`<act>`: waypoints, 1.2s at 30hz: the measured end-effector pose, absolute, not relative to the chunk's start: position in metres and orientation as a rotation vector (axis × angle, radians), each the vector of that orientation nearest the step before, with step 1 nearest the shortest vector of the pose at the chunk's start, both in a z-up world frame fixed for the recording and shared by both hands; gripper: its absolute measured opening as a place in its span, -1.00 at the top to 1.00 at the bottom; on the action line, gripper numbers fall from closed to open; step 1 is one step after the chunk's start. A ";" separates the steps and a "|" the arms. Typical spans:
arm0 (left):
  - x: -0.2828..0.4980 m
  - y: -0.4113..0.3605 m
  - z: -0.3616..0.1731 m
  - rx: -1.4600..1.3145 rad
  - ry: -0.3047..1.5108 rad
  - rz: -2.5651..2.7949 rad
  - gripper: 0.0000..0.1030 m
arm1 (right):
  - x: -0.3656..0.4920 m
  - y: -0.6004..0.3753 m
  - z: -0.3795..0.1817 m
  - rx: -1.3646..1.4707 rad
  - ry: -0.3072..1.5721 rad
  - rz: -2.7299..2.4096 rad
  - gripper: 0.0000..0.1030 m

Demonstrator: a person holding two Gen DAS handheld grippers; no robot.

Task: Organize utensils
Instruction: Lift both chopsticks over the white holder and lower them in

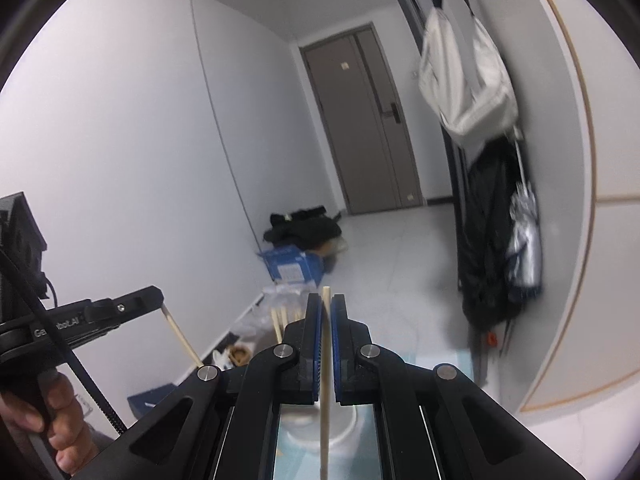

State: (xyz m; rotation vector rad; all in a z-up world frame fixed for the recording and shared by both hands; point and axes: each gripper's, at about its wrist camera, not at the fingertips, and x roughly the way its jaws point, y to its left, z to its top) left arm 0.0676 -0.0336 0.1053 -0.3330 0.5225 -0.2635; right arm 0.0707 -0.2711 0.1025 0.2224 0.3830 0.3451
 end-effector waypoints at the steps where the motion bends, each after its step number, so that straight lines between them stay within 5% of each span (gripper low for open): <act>1: 0.071 -0.032 0.110 -0.337 0.512 -0.264 0.99 | 0.076 -0.270 0.110 0.219 0.370 0.351 0.93; 16: 0.119 0.006 0.123 -0.406 0.431 -0.190 0.99 | 0.155 -0.230 0.153 0.198 0.286 0.416 0.93; 36: 0.151 0.006 0.093 -0.326 0.553 -0.191 0.99 | 0.200 -0.178 0.106 0.149 0.323 0.485 0.93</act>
